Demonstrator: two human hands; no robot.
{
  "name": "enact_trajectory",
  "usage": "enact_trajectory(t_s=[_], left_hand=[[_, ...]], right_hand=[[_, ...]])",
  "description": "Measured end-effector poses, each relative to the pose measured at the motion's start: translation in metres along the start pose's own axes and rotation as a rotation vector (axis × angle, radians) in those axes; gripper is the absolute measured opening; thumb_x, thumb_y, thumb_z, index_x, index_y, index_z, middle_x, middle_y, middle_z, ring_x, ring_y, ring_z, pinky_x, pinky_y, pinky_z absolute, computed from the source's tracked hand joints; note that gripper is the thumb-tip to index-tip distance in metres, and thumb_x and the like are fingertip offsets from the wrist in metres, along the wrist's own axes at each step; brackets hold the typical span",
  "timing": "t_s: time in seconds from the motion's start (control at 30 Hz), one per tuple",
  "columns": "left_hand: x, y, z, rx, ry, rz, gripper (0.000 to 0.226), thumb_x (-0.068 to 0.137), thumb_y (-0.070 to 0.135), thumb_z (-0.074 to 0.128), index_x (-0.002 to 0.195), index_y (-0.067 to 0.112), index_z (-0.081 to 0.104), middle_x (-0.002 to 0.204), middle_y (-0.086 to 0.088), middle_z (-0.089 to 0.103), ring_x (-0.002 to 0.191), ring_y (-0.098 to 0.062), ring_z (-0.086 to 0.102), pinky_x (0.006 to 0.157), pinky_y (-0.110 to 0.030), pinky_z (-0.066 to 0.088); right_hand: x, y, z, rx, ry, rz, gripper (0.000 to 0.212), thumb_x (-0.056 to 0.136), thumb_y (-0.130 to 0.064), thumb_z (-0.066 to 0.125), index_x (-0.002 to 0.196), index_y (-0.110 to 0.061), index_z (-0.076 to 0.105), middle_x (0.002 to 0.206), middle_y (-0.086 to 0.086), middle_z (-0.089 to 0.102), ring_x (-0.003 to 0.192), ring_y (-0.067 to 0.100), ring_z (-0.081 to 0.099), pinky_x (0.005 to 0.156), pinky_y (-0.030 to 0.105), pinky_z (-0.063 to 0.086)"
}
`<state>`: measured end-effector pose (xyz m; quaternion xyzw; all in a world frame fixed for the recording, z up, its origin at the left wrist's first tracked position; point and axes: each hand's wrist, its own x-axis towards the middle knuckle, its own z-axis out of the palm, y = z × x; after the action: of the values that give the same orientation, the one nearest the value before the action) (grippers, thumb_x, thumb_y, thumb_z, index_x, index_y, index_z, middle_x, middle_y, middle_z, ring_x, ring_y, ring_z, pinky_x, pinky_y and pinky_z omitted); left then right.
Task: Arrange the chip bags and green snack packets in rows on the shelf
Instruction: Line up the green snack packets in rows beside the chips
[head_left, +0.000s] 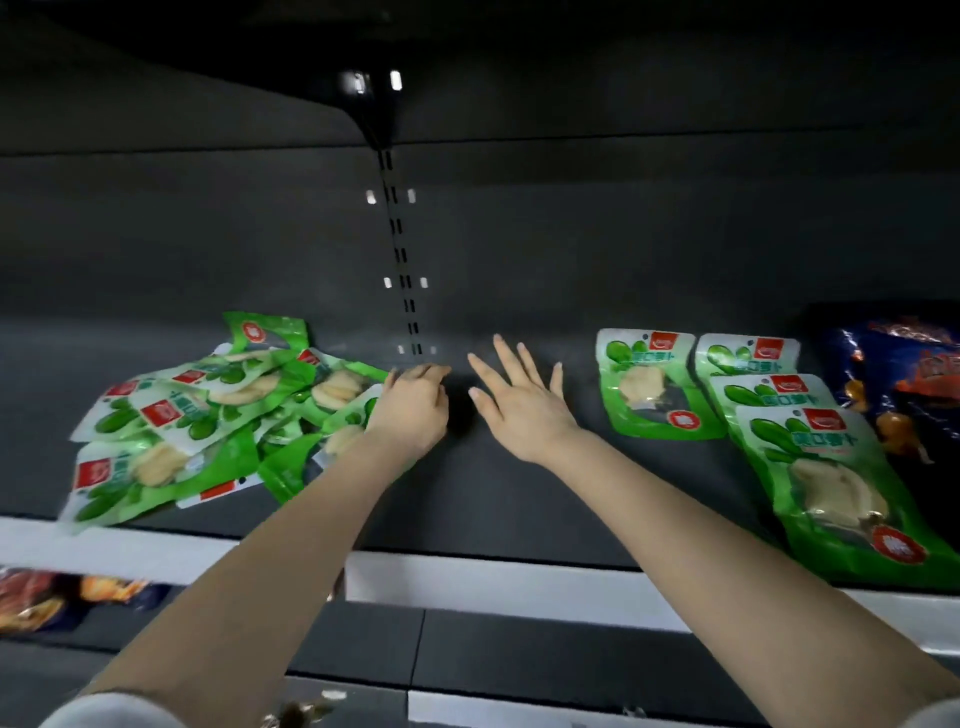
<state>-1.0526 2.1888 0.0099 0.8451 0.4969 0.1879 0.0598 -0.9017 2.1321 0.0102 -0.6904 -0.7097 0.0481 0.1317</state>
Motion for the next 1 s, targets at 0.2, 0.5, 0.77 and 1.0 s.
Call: enact_trajectory(t_s=[0.2,0.5,0.77,1.0], left_hand=[[-0.037,-0.074,-0.030,0.025,0.053,-0.181,0.042,0.092,0.012,0.039,0.132,0.019,0.051,0.139,-0.003,0.049,0.132,-0.023,0.040,0.113,-0.040,0.023],[-0.085,-0.119,-0.042,0.049,0.086,-0.295,0.043,0.091,0.008,0.042,0.133,0.013,0.050,0.138,-0.008,0.048,0.126,-0.031,0.044,0.104,-0.038,0.037],[-0.082,-0.120,-0.037,0.167,0.123,-0.256,0.040,0.094,0.019,0.040,0.132,0.019,0.051,0.134,-0.003,0.050,0.129,-0.026,0.039,0.105,-0.038,0.030],[-0.082,-0.120,-0.038,0.126,0.163,-0.231,0.037,0.094,0.020,0.041,0.128,0.022,0.054,0.130,-0.003,0.054,0.124,-0.026,0.043,0.101,-0.037,0.032]], right_hand=[[0.025,-0.063,0.015,0.040,-0.071,-0.178,0.054,0.101,-0.051,0.013,0.152,-0.036,0.003,0.158,-0.005,-0.021,0.145,0.021,-0.018,0.113,0.059,-0.009],[0.048,-0.124,0.060,0.016,-0.208,-0.343,0.056,0.097,-0.058,0.021,0.150,-0.041,0.013,0.160,-0.012,-0.007,0.147,0.021,-0.009,0.116,0.054,-0.005],[0.053,-0.125,0.063,-0.001,-0.180,-0.369,0.051,0.098,-0.052,0.025,0.147,-0.037,0.027,0.160,-0.013,-0.001,0.147,0.017,-0.003,0.117,0.051,-0.002],[0.042,-0.120,0.054,-0.025,-0.206,-0.480,0.072,0.100,-0.051,0.027,0.152,-0.017,-0.009,0.161,0.001,-0.001,0.147,0.013,0.000,0.119,0.035,0.000]])
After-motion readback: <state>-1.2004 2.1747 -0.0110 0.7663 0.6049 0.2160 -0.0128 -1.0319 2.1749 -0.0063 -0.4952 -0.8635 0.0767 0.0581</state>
